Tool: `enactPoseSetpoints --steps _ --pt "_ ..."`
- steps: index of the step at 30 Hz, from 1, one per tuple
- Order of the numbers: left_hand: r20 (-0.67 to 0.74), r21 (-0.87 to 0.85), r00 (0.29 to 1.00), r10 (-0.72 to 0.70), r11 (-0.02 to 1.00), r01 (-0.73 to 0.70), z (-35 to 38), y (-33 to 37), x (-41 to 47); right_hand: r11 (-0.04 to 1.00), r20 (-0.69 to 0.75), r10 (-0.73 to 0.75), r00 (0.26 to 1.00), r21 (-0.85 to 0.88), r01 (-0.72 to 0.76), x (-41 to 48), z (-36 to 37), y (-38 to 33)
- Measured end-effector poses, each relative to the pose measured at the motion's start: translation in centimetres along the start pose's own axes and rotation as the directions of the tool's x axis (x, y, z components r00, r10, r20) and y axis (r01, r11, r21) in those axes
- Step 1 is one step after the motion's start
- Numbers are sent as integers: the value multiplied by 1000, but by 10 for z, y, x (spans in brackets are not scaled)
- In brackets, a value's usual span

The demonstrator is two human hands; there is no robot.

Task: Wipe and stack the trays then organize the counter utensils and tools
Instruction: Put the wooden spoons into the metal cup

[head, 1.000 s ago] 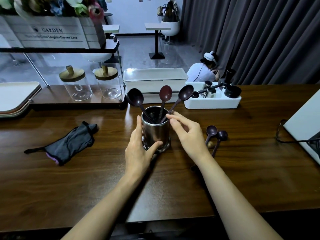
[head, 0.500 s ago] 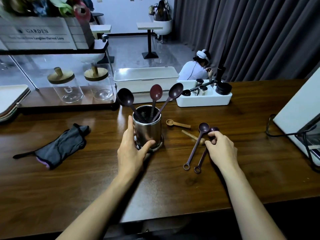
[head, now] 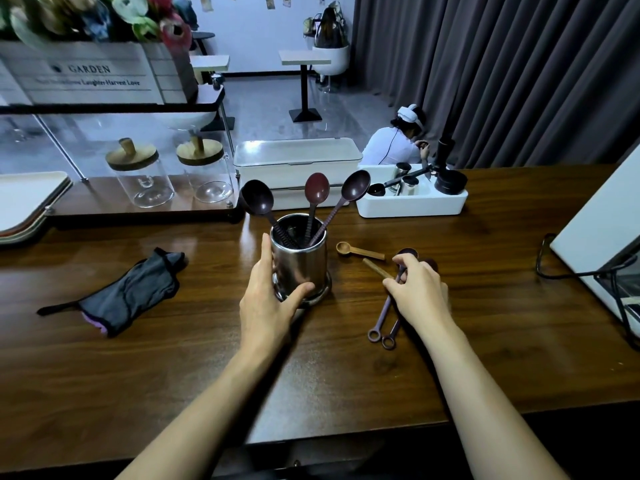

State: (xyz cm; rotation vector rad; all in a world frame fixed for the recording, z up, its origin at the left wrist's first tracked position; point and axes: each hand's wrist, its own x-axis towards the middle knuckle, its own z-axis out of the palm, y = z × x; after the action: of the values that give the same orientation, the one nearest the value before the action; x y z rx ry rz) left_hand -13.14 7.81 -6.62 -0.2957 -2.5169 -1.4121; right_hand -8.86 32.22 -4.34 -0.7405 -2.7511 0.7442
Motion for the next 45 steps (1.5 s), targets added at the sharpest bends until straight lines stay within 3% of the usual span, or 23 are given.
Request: enactPoseSetpoints --steps 7,10,13,17,21,26,32,35,40,45 --pt "2 -16 1000 1 1000 -1 0 0 0 999 -1 -3 1000 49 3 9 7 -5" --pt "10 -16 1000 -3 1000 3 0 0 1 977 24 22 999 210 -27 13 6 -4" --pt "14 -14 1000 0 1000 0 0 -1 1 890 16 28 999 455 -32 11 -3 -8" --pt "15 -9 1000 5 1000 -4 2 -2 2 650 -104 1 995 756 78 -2 -33 -38" --pt "10 -10 1000 9 1000 -9 1 -2 2 453 -217 -37 975 866 210 -12 -58 -76" --pt "12 -3 1000 7 1000 -7 1 0 1 392 -309 -16 951 873 291 -10 -55 -105" --pt "10 -18 1000 7 1000 -7 1 1 1 439 -353 8 936 842 314 -6 -38 -121" --pt "8 -20 1000 9 1000 -9 0 1 1 530 -371 -2 929 787 315 -5 -31 -119" --pt "8 -16 1000 6 1000 -6 0 1 0 803 -386 -158 909 486 346 -8 -22 -112" --pt "4 1 1000 11 1000 -11 0 0 0 881 -375 -279 884 267 391 -6 -35 -116"
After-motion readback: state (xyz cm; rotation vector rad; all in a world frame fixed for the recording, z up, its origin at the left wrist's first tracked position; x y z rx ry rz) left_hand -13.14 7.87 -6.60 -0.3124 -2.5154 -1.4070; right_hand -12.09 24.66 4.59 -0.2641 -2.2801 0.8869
